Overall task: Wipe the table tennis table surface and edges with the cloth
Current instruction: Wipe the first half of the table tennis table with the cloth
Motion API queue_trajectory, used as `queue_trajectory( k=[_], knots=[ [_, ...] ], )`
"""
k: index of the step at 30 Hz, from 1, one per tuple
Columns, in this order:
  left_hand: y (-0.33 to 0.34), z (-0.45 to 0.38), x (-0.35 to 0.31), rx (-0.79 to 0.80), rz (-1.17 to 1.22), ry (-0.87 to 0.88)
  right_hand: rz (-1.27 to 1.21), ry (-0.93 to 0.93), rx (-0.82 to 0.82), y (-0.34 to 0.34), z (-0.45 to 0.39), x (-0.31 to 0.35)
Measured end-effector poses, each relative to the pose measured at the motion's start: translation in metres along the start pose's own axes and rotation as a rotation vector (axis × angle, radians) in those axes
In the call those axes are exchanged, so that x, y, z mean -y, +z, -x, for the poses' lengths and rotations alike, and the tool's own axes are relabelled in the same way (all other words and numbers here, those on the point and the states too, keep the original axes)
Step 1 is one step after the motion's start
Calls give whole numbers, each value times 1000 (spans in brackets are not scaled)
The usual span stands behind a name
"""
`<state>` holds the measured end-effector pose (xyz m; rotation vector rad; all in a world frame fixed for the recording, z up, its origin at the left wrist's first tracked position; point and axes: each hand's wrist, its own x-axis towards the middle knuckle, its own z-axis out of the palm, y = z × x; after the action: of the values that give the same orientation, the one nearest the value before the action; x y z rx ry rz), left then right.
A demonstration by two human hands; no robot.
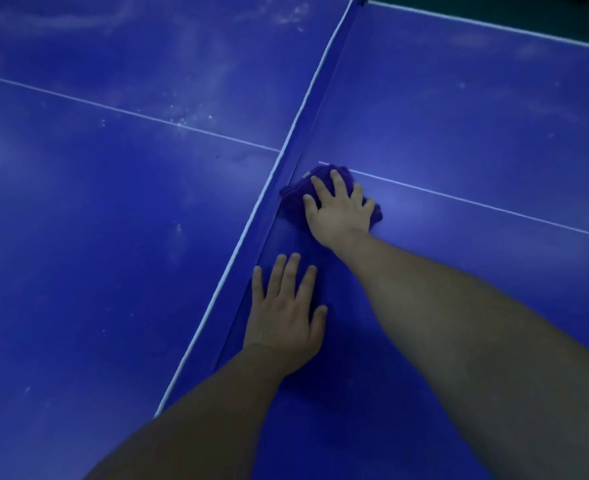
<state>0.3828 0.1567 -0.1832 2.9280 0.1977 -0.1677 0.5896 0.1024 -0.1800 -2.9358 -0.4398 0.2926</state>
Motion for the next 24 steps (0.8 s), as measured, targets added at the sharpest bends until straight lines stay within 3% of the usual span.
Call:
queue_trajectory(
  k=[8,15,18,21,24],
  knots=[
    [5,-21,0,20,-1,-24,41,-105,-42,14,24,7],
    [3,-20,0,39,9,-35,26,-85,15,-8,-31,31],
    [3,-20,0,29,12,-40,9,-169,-74,3,0,15],
    [4,-21,-1,32,10,-42,50,-222,-53,5,14,-7],
    [6,-21,-1,40,4,-33,58,-140,-27,-2,-5,-2]
  ],
)
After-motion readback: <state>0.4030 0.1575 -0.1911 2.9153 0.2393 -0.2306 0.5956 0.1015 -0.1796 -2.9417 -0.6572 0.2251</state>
